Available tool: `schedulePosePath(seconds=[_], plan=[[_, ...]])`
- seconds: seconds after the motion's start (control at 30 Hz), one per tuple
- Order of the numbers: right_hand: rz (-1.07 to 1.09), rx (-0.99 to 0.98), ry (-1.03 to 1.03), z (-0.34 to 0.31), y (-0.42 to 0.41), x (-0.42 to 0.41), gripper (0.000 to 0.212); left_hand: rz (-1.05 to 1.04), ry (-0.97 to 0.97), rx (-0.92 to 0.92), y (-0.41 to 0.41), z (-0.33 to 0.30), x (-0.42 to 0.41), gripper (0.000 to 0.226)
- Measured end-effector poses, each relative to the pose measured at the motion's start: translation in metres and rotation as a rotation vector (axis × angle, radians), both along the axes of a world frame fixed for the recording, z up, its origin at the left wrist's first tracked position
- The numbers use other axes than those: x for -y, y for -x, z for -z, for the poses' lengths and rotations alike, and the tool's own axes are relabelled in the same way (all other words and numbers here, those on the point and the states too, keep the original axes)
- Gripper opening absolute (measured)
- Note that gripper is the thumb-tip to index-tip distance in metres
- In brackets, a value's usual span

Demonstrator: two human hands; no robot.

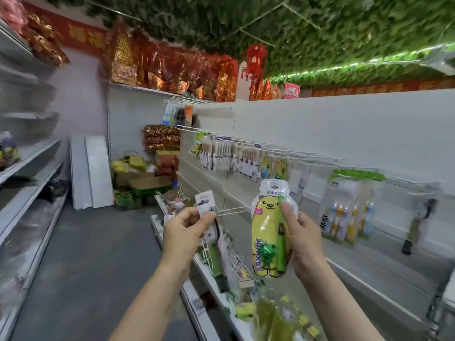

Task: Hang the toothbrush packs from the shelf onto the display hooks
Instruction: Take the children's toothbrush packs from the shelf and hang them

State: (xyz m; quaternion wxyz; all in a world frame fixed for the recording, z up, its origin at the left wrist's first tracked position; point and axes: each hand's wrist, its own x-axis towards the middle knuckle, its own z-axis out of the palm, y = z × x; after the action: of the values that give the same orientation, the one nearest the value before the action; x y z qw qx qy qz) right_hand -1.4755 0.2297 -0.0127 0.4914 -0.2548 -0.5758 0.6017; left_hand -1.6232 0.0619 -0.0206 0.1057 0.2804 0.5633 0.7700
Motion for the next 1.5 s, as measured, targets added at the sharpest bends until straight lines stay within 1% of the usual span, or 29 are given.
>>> schedulePosePath(seconds=[0.07, 0.17, 0.33, 0.43, 0.57, 0.6, 0.67, 0.73, 0.87, 0.97, 1.07, 1.23, 1.33, 1.43, 1.5], plan=[[0.008, 0.008, 0.001, 0.006, 0.033, -0.013, 0.063, 0.008, -0.006, -0.008, 0.032, 0.003, -0.014, 0.003], [0.020, 0.021, 0.003, 0.015, 0.083, -0.036, 0.061, 0.052, -0.011, -0.032, 0.081, 0.012, -0.041, 0.004], [0.034, -0.002, 0.029, 0.027, 0.167, -0.086, 0.073, 0.144, -0.012, -0.018, 0.163, 0.022, -0.103, 0.015], [0.064, -0.036, 0.067, 0.021, 0.213, -0.123, 0.079, 0.251, -0.014, -0.014, 0.208, 0.007, -0.150, 0.019], [0.144, -0.069, 0.065, 0.000, 0.263, -0.174, 0.074, 0.319, -0.014, -0.074, 0.258, -0.021, -0.214, 0.022], [0.159, -0.076, 0.050, -0.003, 0.273, -0.186, 0.071, 0.338, -0.022, -0.075, 0.270, -0.025, -0.228, 0.022], [0.208, -0.082, 0.024, -0.008, 0.292, -0.207, 0.055, 0.375, -0.034, -0.065, 0.290, -0.030, -0.255, 0.021], [0.252, -0.074, 0.017, -0.009, 0.307, -0.225, 0.044, 0.418, -0.033, -0.045, 0.307, -0.029, -0.279, 0.018], [0.323, -0.093, -0.001, -0.009, 0.324, -0.249, 0.037, 0.505, 0.001, 0.016, 0.337, -0.024, -0.325, 0.016], [0.359, -0.096, -0.003, -0.009, 0.331, -0.260, 0.027, 0.571, 0.009, 0.016, 0.352, -0.020, -0.359, 0.017], [0.411, -0.106, -0.014, -0.008, 0.337, -0.259, 0.026, 0.675, 0.038, 0.011, 0.359, -0.016, -0.382, 0.018], [0.538, -0.125, -0.085, -0.013, 0.350, -0.258, 0.042, 0.821, 0.064, -0.039, 0.377, -0.019, -0.403, 0.016], [0.609, -0.140, -0.091, -0.016, 0.362, -0.262, 0.039, 0.880, 0.046, -0.051, 0.392, -0.025, -0.410, 0.015], [0.678, -0.142, -0.073, -0.021, 0.370, -0.267, 0.028, 0.936, 0.030, -0.060, 0.402, -0.030, -0.419, 0.014], [0.717, -0.127, -0.074, -0.024, 0.373, -0.269, 0.025, 0.970, 0.024, -0.069, 0.406, -0.031, -0.426, 0.014]])
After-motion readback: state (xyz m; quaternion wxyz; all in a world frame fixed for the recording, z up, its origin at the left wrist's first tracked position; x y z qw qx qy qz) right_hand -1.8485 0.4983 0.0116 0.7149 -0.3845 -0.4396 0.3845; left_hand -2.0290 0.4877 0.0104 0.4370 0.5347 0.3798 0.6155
